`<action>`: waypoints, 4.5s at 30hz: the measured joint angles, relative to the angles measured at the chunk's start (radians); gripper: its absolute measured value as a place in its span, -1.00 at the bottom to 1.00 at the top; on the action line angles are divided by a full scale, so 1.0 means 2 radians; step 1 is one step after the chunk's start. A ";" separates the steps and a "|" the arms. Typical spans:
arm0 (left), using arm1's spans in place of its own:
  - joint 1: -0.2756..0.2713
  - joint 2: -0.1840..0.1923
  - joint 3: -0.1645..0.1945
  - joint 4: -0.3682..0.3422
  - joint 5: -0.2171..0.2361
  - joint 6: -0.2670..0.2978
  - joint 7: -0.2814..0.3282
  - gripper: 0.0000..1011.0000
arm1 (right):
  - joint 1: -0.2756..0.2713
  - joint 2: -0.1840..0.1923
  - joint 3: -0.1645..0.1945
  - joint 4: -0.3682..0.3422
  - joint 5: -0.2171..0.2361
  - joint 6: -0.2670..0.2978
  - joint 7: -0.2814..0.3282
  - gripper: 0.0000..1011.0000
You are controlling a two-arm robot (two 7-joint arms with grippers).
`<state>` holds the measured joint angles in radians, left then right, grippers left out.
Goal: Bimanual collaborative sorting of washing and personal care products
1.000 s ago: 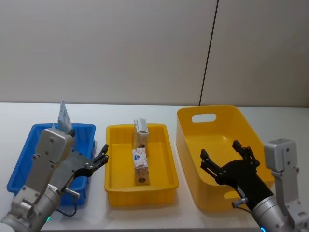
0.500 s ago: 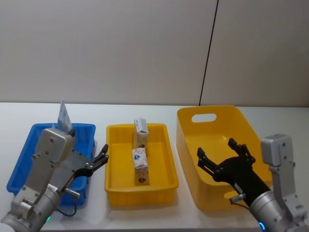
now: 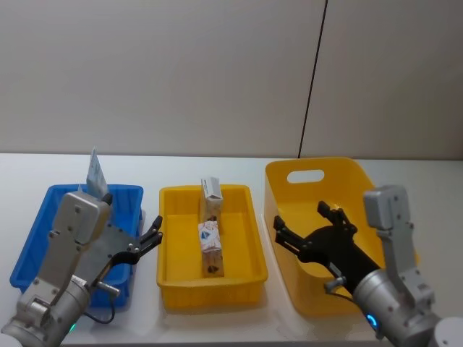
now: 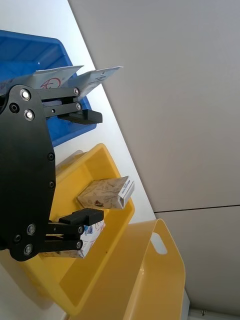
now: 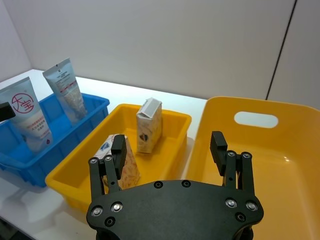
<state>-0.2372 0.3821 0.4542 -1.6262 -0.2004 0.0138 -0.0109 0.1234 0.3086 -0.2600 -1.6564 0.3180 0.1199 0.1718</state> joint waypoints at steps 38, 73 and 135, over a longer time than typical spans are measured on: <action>0.000 0.000 0.000 0.000 0.000 0.000 0.000 0.98 | 0.126 -0.120 -0.039 0.139 -0.015 0.123 -0.043 0.99; 0.000 0.000 0.000 0.000 0.000 0.000 0.000 0.98 | 0.213 -0.194 -0.042 0.241 -0.013 0.257 -0.068 0.99; 0.000 0.000 0.000 0.000 0.000 0.000 0.000 0.98 | 0.211 -0.207 -0.014 0.144 -0.047 0.300 -0.105 -0.34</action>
<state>-0.2372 0.3821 0.4542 -1.6262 -0.2004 0.0138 -0.0109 0.5462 -0.1051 -0.2870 -1.3674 0.2242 0.7199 -0.0378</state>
